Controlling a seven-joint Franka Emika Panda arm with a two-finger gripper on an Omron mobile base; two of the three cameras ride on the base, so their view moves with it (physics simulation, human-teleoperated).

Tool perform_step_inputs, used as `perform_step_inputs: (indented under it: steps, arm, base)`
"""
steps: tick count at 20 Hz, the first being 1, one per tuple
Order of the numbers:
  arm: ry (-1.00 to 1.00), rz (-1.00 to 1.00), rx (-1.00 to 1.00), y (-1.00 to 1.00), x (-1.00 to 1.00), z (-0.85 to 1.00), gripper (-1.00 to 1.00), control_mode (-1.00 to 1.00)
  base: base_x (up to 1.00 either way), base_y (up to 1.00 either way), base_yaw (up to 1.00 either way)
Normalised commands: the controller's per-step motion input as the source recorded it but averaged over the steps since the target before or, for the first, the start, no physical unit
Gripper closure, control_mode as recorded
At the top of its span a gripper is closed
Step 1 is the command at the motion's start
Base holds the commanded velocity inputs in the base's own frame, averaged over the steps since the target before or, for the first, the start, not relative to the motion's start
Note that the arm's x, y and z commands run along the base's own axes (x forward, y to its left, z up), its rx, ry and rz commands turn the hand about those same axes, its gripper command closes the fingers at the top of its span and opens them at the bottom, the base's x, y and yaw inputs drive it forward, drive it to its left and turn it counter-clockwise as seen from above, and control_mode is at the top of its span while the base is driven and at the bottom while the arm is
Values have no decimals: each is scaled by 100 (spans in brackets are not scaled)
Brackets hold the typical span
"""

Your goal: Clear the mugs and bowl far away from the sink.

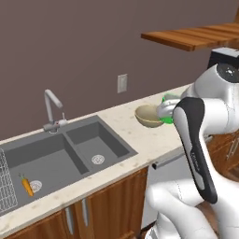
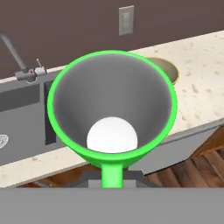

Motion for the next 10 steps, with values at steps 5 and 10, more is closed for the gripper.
perform_step_inputs:
  steps: [5, 10]
  arm:
    - [0, 0, 0, 0, 0, 0, 100, 100]
    - [0, 0, 0, 0, 0, 0, 100, 100]
  base:
    - [-35, -82, 11]
    - [-32, -72, 6]
